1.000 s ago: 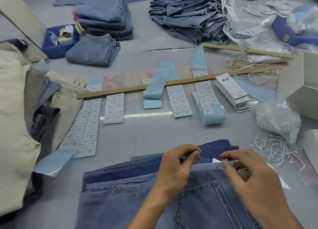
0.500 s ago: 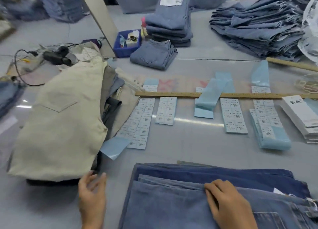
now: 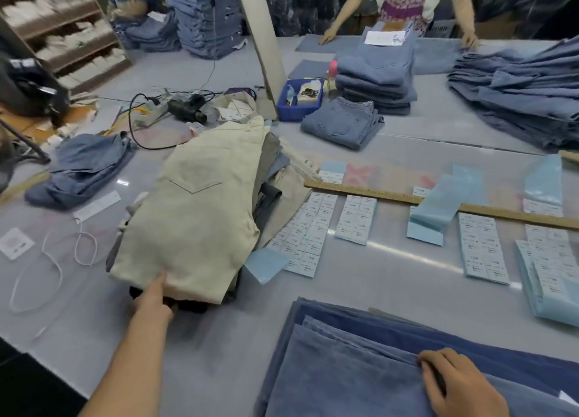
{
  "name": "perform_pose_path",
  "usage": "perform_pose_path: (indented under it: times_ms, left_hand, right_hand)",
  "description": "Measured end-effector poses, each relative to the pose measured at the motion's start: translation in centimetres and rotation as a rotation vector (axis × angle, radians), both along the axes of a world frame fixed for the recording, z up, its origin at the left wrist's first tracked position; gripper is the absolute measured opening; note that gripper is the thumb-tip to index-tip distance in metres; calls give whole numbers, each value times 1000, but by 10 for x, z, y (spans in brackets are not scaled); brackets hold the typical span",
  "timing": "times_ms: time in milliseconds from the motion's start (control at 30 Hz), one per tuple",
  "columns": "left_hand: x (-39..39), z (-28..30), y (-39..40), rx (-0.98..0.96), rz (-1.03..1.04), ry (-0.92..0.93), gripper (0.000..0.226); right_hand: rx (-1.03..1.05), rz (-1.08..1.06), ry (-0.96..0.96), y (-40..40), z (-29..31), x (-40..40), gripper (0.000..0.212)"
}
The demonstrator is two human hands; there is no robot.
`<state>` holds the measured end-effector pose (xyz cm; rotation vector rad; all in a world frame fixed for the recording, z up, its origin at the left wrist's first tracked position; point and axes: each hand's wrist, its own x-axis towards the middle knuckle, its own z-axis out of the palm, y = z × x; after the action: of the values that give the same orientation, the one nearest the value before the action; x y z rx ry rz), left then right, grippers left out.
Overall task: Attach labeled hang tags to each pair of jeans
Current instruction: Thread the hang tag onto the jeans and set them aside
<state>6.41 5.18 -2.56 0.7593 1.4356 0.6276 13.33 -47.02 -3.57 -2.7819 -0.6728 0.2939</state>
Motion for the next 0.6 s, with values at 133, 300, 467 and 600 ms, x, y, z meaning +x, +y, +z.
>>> perform_pose_path:
  times_ms: [133, 300, 467, 600]
  left_hand:
    - [6, 10, 4, 284, 126, 165, 40]
    - [19, 27, 9, 333, 152, -14, 55]
    - [13, 32, 2, 325, -103, 204, 57]
    - [43, 92, -23, 701, -257, 268, 43]
  right_hand:
    - [108, -143, -151, 5, -1, -15, 38]
    - [81, -177, -214, 8, -4, -13, 36]
    - [109, -158, -250, 9, -3, -10, 39]
    - [131, -185, -239, 14, 9, -19, 34]
